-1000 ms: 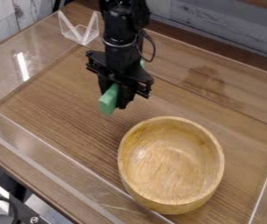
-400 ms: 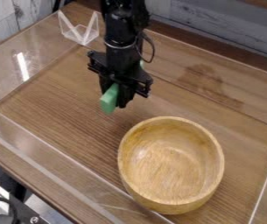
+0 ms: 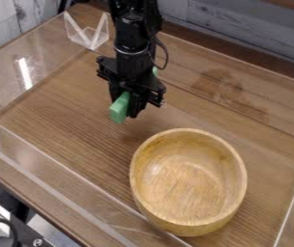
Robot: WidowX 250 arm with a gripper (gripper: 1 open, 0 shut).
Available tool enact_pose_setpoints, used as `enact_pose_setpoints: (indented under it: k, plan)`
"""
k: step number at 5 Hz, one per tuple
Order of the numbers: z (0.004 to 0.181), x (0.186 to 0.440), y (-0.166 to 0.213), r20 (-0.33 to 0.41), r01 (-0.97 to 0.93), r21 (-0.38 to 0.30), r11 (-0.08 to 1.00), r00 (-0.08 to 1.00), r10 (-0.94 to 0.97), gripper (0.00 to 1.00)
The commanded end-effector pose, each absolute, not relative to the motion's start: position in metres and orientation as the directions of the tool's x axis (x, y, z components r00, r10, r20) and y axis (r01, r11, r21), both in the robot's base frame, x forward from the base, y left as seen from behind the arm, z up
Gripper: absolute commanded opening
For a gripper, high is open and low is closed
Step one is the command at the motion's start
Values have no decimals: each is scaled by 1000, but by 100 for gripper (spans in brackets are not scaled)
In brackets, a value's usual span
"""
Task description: Remove the green block from inside the brown bowl and put it on the table
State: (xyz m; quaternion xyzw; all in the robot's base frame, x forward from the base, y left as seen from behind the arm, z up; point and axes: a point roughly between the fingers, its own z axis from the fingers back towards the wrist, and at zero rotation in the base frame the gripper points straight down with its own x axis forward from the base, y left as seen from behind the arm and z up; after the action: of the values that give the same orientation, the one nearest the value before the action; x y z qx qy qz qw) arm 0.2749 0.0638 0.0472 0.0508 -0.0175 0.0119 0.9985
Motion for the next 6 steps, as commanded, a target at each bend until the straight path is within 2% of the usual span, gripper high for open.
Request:
enact_pose_setpoints:
  k: [1,2,3,4,6]
  plan:
    - [59,290,66,103,-38,105,994,994,27,0]
    - [57,294,63,110,-37,97,995,994,26,0]
    - [55,298,61,117,-34,90,995,993,24,100]
    - [53,301,59,121,-32,84,996,992,21,100]
    - [72,303,61,126,-47,57,997,991,40,100]
